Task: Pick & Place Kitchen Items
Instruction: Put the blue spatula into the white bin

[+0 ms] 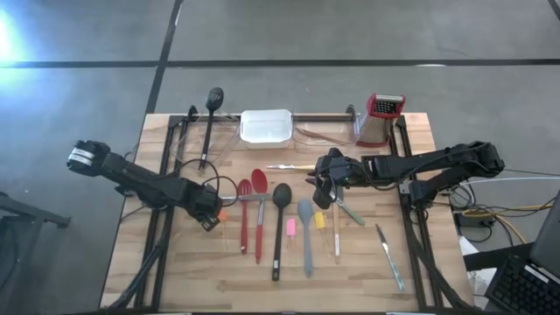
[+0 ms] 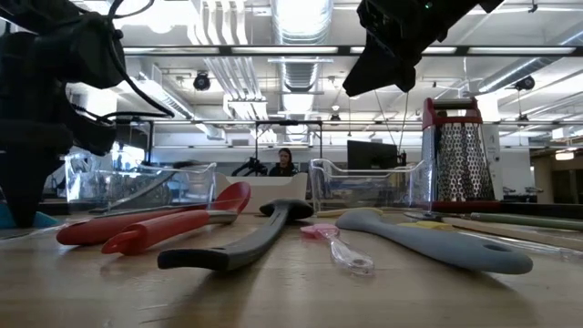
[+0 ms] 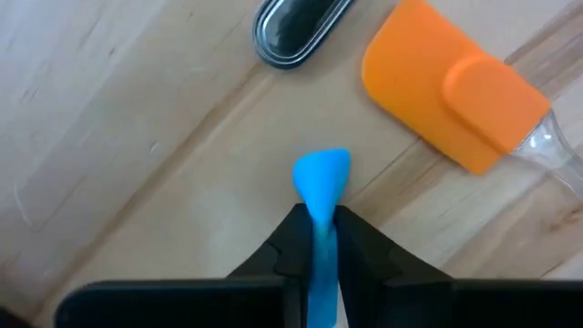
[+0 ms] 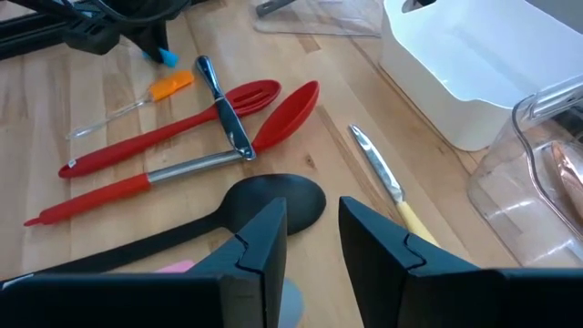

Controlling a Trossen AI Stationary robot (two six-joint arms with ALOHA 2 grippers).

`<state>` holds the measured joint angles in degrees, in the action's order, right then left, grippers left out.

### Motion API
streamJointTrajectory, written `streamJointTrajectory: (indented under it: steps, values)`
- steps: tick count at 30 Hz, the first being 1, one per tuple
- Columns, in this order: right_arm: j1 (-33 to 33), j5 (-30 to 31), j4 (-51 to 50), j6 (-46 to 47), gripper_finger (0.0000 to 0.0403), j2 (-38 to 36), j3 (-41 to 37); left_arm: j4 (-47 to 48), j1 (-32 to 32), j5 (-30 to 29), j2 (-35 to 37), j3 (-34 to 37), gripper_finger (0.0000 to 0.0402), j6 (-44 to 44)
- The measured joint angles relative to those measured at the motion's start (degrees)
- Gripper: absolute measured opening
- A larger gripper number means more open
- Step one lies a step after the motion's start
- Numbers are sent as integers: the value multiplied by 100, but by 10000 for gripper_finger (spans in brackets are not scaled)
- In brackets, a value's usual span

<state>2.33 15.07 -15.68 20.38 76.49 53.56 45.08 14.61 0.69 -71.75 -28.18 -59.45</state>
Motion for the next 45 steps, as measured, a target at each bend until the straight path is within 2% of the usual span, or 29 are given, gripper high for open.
streamJointTrajectory:
  steps: [6, 9, 13, 18, 22, 24, 28, 33, 40, 45]
  values:
    - [0, 0, 0, 0, 95, 0, 0, 377, 1, 84, 76, -415, 34, 263]
    - [0, 0, -2, 2, 95, 0, 0, 845, 11, 14, 204, -894, 34, 519]
    - [0, 0, 0, -6, 95, 0, 0, 1195, 7, -712, 297, -1451, 34, 931]
    - [42, 4, -211, 29, 95, -147, 0, 1157, -173, -1956, 334, -2086, 34, 1749]
    - [73, 10, -638, 331, 95, -284, 0, 909, -733, -2784, 329, -2444, 34, 2856]
    - [79, 15, -845, 493, 95, -309, -9, 494, -1183, -2852, 327, -2561, 34, 3541]
    - [83, 105, -1169, 691, 89, -319, -17, -455, -2136, -2540, 322, -2747, 34, 4761]
    - [78, 289, -1211, 776, 81, -326, -17, -1682, -3189, -1597, 319, -2890, 34, 5940]
    - [78, 439, -1211, 817, 83, -326, -17, -3033, -4290, -659, 203, -2890, 34, 7045]
    - [76, 466, -1204, 817, 89, -326, -20, -3445, -4784, 40, -308, -3104, 34, 7169]
